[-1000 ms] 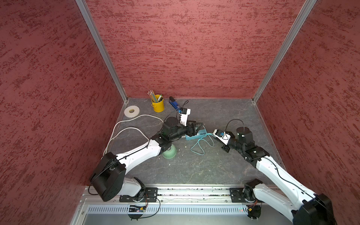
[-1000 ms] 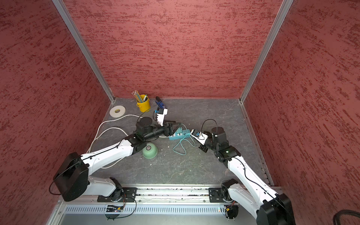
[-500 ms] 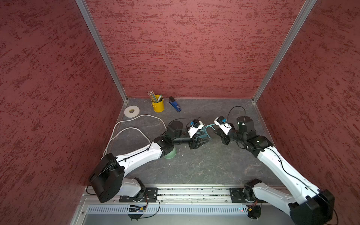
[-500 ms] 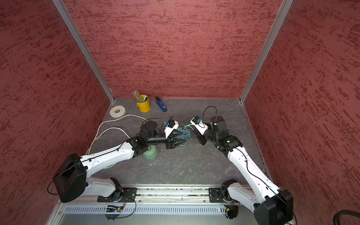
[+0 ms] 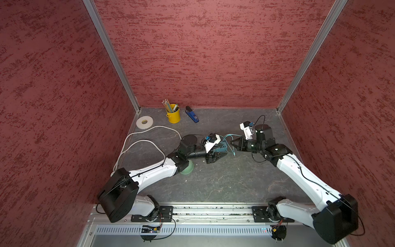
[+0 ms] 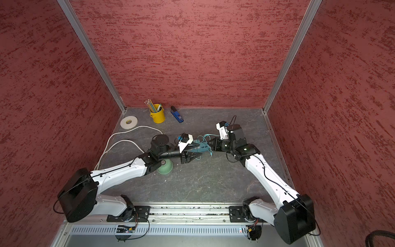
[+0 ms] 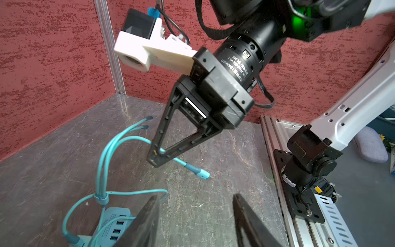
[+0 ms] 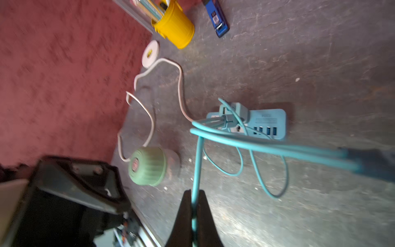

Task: Charge the cordless meat grinders
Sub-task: Pick up the charging cable from the center of the board.

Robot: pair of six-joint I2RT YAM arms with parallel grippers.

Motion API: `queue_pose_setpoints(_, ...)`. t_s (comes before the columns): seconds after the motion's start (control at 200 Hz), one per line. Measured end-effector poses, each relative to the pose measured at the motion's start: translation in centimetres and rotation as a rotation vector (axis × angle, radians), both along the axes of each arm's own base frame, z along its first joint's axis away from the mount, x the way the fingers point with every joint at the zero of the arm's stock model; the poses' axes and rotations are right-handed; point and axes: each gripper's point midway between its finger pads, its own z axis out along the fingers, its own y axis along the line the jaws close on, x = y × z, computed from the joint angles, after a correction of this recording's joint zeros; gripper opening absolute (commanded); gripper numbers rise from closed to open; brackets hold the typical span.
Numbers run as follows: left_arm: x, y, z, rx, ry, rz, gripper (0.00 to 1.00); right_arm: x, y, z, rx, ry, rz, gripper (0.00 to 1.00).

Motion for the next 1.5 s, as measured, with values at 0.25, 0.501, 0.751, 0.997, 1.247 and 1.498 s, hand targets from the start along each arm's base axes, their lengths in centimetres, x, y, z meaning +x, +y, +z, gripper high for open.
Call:
queue_pose_setpoints(0.25,-1.4,-1.9,-1.1,-0.047,0.224,0.135,0.63,2.3,-0.2,1.4,0.233,0.123,-0.219,0.00)
queue_pose_setpoints(0.501,1.2,-2.9,-2.5,0.043,0.211,0.315,0.53,3.6,-0.9,-1.3,0.244,0.306,-0.393,0.00)
queue_pose_setpoints(0.751,3.7,-4.0,-4.3,0.149,0.108,0.386,0.38,3.6,-0.8,-1.2,0.264,0.338,-0.437,0.00)
queue_pose_setpoints(0.997,4.3,-3.8,-5.2,0.206,0.029,0.434,0.31,3.6,-0.8,-1.3,0.268,0.349,-0.447,0.00)
queue_pose_setpoints(1.247,5.3,-3.1,-4.6,0.215,-0.029,0.511,0.32,3.6,-0.6,-1.8,0.262,0.364,-0.449,0.00)
queue_pose_setpoints(1.498,5.6,-3.0,-4.1,0.210,-0.065,0.526,0.19,3.7,-0.6,-1.9,0.265,0.372,-0.453,0.00)
